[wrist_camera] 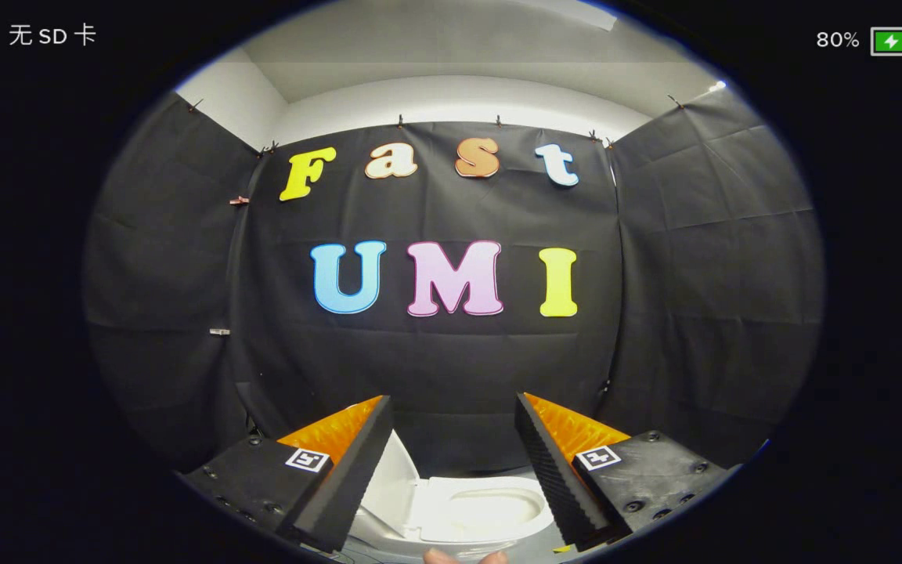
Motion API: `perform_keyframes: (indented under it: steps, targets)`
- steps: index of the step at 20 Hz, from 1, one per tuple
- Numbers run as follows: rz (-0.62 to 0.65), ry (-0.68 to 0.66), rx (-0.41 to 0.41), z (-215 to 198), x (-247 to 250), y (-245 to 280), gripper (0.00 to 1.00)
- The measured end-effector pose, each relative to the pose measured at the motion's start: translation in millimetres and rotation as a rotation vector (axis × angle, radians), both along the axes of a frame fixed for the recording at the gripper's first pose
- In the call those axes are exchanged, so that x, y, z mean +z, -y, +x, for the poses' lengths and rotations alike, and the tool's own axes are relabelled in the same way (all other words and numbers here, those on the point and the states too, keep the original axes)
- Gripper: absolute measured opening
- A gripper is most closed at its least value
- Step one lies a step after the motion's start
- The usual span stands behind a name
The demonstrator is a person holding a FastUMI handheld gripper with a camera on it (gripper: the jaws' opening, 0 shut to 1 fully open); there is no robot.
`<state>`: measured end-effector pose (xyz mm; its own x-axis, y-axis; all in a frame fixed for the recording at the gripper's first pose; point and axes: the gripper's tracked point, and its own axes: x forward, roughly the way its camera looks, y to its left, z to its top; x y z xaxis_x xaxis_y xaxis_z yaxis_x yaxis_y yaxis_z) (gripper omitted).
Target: Open the toilet lid.
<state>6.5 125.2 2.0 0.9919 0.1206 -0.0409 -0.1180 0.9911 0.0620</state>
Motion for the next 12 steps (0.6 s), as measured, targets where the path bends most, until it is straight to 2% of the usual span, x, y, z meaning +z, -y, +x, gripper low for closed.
perform_keyframes:
  steps: [12]
  targets:
    - [-0.022,-0.018,0.008,-1.3,-3.7,-0.6,0.98]
